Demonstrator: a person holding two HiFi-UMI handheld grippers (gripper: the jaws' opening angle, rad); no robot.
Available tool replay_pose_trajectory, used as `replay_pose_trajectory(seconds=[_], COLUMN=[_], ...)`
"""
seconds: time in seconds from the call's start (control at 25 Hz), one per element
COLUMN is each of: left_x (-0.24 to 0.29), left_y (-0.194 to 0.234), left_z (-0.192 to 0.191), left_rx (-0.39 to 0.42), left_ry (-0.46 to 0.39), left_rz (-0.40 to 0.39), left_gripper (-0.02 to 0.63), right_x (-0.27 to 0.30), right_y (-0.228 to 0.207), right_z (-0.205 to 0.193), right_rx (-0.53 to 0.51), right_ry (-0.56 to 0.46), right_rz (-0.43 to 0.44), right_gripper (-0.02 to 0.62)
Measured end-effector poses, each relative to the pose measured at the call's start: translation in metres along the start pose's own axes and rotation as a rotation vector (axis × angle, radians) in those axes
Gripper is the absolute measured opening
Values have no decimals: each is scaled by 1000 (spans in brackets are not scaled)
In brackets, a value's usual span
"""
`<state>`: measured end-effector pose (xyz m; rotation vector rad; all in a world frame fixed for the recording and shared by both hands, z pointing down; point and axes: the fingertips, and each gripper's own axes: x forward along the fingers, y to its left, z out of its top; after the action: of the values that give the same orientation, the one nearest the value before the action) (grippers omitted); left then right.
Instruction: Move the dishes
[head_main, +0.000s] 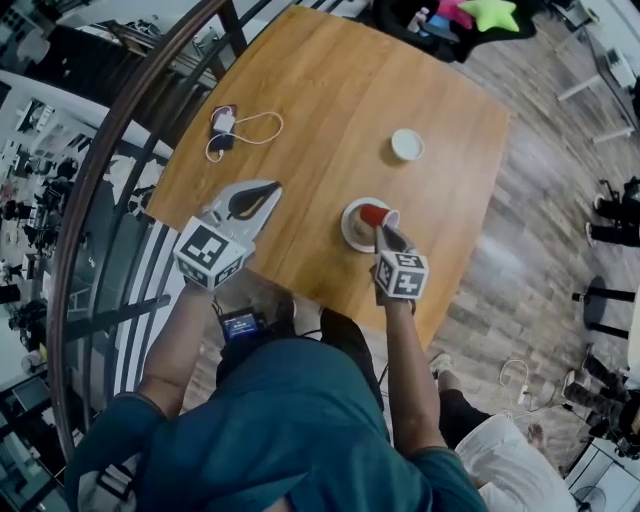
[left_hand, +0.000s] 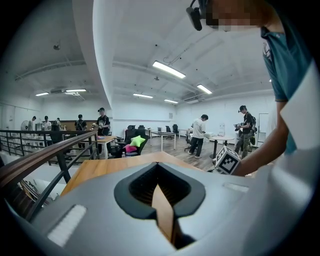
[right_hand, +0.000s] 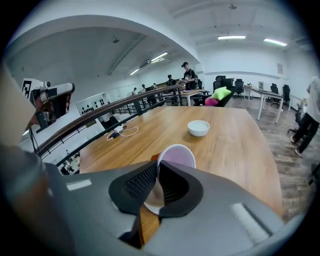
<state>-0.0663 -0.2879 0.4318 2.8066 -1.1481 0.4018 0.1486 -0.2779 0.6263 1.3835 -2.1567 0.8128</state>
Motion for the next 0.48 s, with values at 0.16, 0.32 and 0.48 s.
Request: replay_pose_trajectory(seconds=[0.16,0.32,0.48], left_x=[8,21,36], left_y=[-5,-13,-21], left_z=[1,-4,-9], left_rx=[1,1,-6], left_ry=[-5,-5,1], left_rz=[-19,-43,-65], left_gripper=[-3,-4,-4], right_x=[-19,-33,-47], right_y=[-17,-48,-81], right_z=[15,18,13], right_rx=[2,12,25], right_ry=[-45,-74,-68], right_rz=[-41,-98,-154], right_gripper=[29,29,29])
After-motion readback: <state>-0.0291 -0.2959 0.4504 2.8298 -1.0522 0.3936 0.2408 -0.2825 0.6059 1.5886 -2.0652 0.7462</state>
